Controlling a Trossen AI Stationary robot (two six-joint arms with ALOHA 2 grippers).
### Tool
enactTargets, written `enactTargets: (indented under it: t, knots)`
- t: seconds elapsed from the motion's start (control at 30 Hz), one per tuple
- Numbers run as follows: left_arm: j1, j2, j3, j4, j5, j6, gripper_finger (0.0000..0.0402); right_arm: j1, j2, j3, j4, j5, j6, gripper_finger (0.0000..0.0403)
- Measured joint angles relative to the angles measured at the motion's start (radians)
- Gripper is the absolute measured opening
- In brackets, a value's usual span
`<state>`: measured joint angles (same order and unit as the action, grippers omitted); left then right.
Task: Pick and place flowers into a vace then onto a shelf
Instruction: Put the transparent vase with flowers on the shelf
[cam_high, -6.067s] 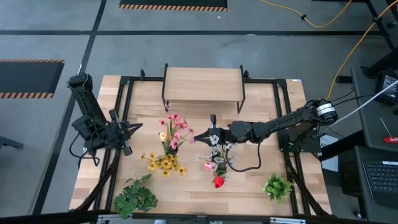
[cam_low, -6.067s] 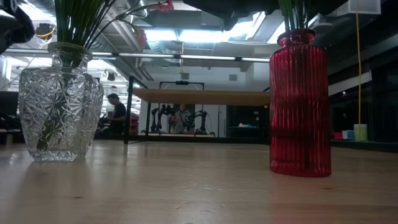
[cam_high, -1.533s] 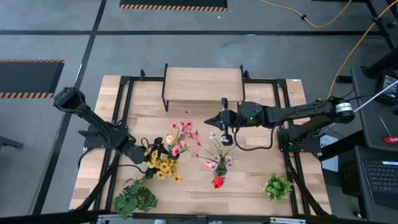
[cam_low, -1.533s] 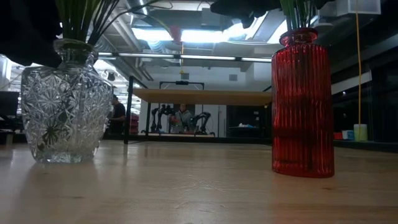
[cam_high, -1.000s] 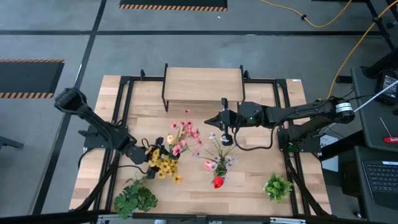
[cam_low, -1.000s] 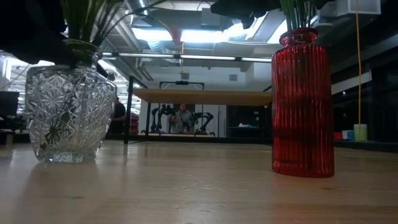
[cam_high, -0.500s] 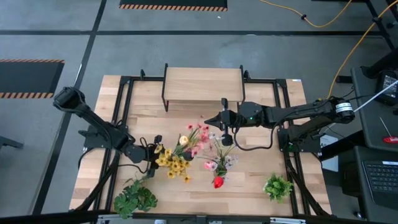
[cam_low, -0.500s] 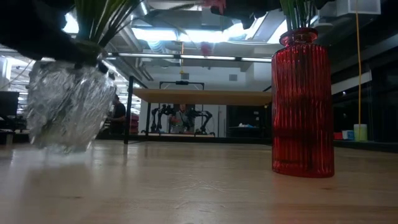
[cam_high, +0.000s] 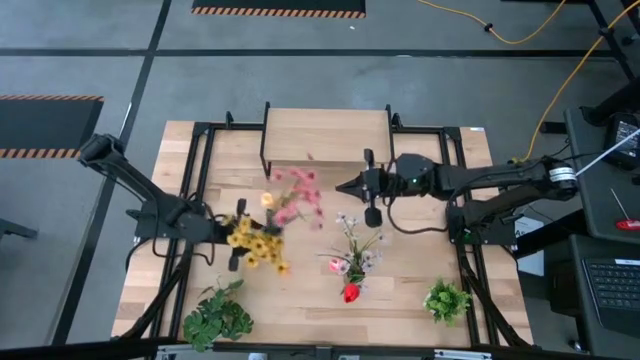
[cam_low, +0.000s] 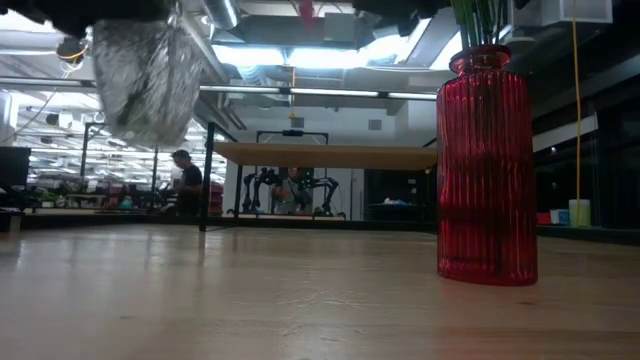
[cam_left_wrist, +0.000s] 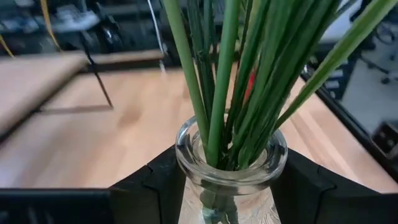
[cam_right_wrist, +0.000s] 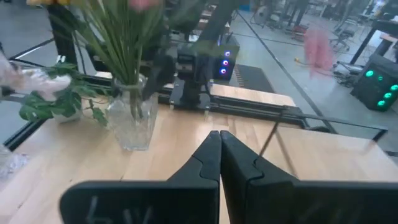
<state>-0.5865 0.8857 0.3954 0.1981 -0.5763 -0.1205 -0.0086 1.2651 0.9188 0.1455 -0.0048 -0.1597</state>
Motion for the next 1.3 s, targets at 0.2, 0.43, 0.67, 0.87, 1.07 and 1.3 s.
enactTargets:
  t: [0.2, 0.43, 0.67, 0.87, 1.07, 1.3]
  knots:
    - [0.031, -0.081, 0.0, 0.02, -0.061, 0.078, 0.0184, -0.07, -0.04, 0.0, -0.057, -0.088, -0.04, 0.0005]
    - [0.178, -0.089, 0.0, 0.111, 0.017, 0.192, 0.0184, -0.226, -0.046, 0.0, -0.08, -0.286, -0.057, 0.0002]
    - [0.413, -0.091, 0.013, 0.14, 0.187, 0.216, 0.0183, -0.298, -0.046, 0.0, -0.111, -0.289, -0.078, 0.0002]
    - [0.587, -0.063, 0.084, 0.137, 0.332, 0.231, 0.0183, -0.332, -0.051, 0.0, -0.134, -0.289, -0.088, 0.0002]
    - [0.739, 0.044, 0.213, 0.013, 0.356, 0.237, 0.0183, -0.352, -0.051, 0.0, -0.133, -0.289, -0.062, 0.0002]
    - [0.909, 0.16, 0.324, 0.019, 0.471, 0.274, 0.0183, -0.357, -0.051, -0.063, -0.015, -0.288, -0.058, 0.0002]
